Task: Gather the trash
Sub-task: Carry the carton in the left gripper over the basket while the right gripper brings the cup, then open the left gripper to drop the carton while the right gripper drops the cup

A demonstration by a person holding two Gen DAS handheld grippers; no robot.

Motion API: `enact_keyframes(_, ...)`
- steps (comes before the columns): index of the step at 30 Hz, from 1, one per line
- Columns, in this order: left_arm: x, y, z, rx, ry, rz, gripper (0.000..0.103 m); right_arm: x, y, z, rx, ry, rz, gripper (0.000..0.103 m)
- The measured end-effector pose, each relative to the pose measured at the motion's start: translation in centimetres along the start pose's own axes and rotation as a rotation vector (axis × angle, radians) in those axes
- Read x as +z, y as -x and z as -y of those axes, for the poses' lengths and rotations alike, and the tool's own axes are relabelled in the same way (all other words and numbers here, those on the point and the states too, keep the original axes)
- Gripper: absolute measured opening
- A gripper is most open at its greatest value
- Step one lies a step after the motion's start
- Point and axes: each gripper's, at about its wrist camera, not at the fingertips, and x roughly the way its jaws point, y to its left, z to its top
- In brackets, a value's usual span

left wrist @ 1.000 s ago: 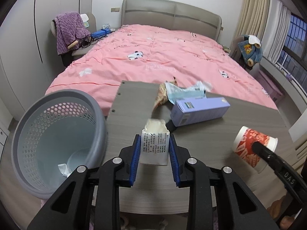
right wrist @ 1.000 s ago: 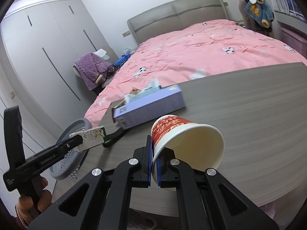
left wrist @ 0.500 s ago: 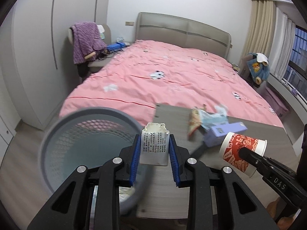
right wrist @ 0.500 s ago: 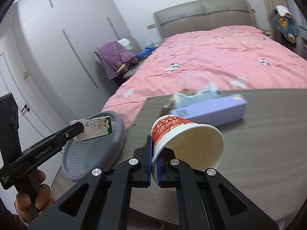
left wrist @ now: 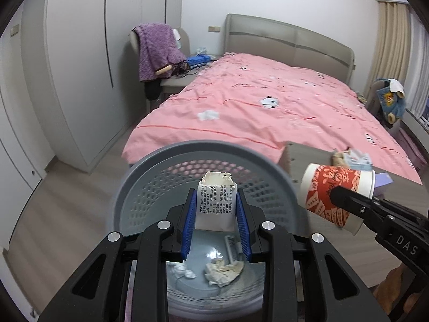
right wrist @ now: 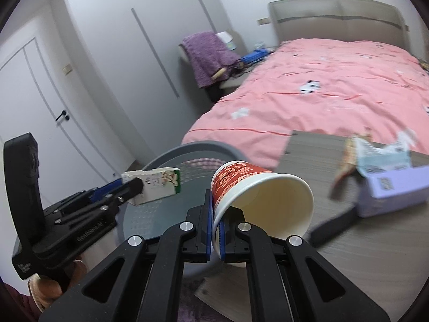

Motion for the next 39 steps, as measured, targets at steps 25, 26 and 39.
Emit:
enact_keyframes(25, -1.1, -2.4, -4.7, 0.061, 0.077, -0.07, 0.049, 0.1, -5.0, -2.9, 0.048, 0.039, -0.106, 0.045)
enact_keyframes(26, -1.1, -2.4, -4.8, 0.062, 0.08, -0.069, 0.05, 0.1, -4.9, -2.9, 0.047, 0.039, -0.106, 0.045)
enact_keyframes(39, -1.5, -0.8, -5.5, 0.103, 0.089, -0.049, 0.064, -0.7, -4.0, -3.0, 0.012, 0.044, -0.097, 0.05)
